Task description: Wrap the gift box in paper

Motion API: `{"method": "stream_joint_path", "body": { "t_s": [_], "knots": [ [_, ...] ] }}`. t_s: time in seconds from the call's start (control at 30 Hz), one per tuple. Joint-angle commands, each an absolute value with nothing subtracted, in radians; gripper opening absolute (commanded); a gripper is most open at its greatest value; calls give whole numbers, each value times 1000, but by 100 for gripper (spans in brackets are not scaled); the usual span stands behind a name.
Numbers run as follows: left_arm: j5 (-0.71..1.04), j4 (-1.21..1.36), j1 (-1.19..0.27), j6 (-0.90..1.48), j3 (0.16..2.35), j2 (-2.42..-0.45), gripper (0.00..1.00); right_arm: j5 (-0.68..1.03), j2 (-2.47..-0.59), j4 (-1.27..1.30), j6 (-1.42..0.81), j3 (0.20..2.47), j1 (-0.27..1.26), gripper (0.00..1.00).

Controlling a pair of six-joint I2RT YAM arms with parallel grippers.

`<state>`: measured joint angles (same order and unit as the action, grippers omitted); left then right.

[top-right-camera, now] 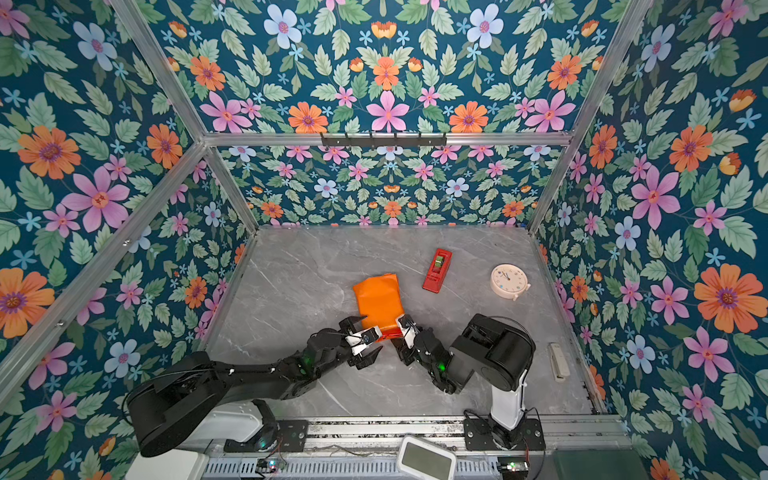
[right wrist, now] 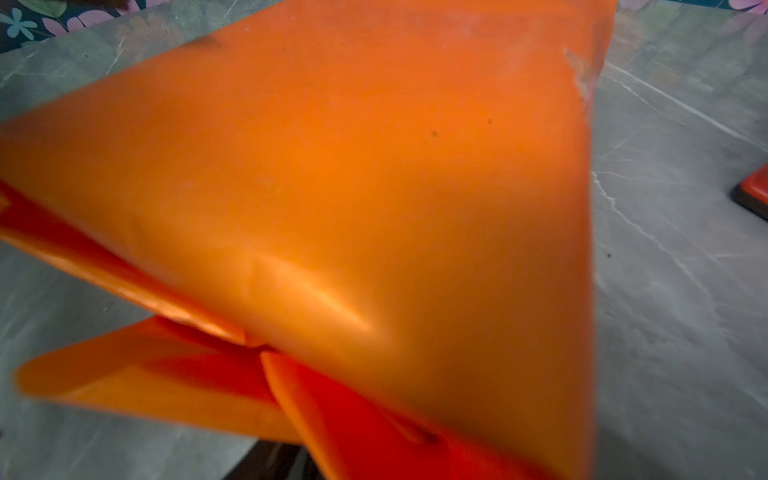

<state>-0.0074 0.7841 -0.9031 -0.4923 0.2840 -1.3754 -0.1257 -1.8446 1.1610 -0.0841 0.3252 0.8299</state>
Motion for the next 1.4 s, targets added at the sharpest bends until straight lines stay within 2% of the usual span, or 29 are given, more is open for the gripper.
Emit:
{"method": "stream_joint_path", "body": {
  "t_s": [0.0,0.2,0.63,0.83,1.0,1.17,1.37],
  "knots": [
    [27,893,-889,-535,268,-1412,100,-130,-1850,1109,-115,322,827,60],
    [68,950,-858,-588,283,-1492,100,-130,-1848,1109,-120,317,824,59],
    [38,1056,-850,-652,314,-1626,97,-128,-1840,1103,-130,317,817,57],
    [45,1083,-839,-659,314,-1643,90,-126,-1835,1100,-135,318,813,57],
    [70,1110,-823,-644,314,-1674,78,-125,-1824,1097,-139,316,806,56],
    [82,1114,-812,-637,318,-1686,70,-120,-1814,1101,-145,307,799,56],
    [90,1112,-810,-632,322,-1703,65,-117,-1794,1100,-161,301,790,60]
  ]
}}
